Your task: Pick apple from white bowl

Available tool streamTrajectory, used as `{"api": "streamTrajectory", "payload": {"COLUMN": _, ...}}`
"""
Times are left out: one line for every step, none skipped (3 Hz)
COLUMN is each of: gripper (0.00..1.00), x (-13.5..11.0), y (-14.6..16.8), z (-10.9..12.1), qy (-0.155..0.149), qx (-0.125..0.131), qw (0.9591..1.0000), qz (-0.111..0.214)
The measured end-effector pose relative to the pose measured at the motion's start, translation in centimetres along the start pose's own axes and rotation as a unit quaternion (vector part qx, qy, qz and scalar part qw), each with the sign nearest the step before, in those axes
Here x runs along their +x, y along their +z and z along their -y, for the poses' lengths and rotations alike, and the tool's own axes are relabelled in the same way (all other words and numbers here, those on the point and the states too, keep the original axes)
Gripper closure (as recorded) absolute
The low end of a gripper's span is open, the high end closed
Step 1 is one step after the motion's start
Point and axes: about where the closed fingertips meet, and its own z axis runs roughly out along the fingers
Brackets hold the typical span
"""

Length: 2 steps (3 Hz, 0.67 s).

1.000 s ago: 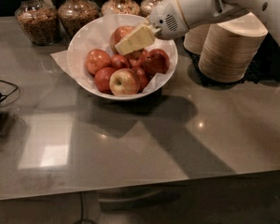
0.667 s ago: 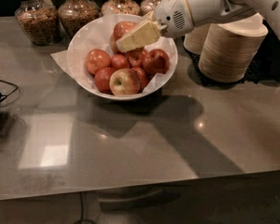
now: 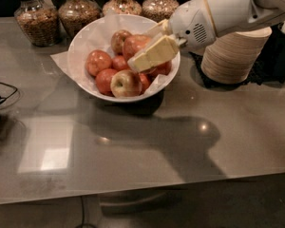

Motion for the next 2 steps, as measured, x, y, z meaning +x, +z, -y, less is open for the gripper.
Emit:
{"api": "streamTrajectory", "payload": {"gripper": 1.0, "x": 2.84, "y": -1.56, "z": -6.65, "qy": -0.039, "qx": 0.025, "qw": 0.9984, "qz": -0.034}}
{"api": "streamTrajectory", "payload": {"gripper": 1.0, "x": 2.84, "y": -1.56, "z": -6.65, "qy": -0.039, "qx": 0.025, "qw": 0.9984, "qz": -0.034}}
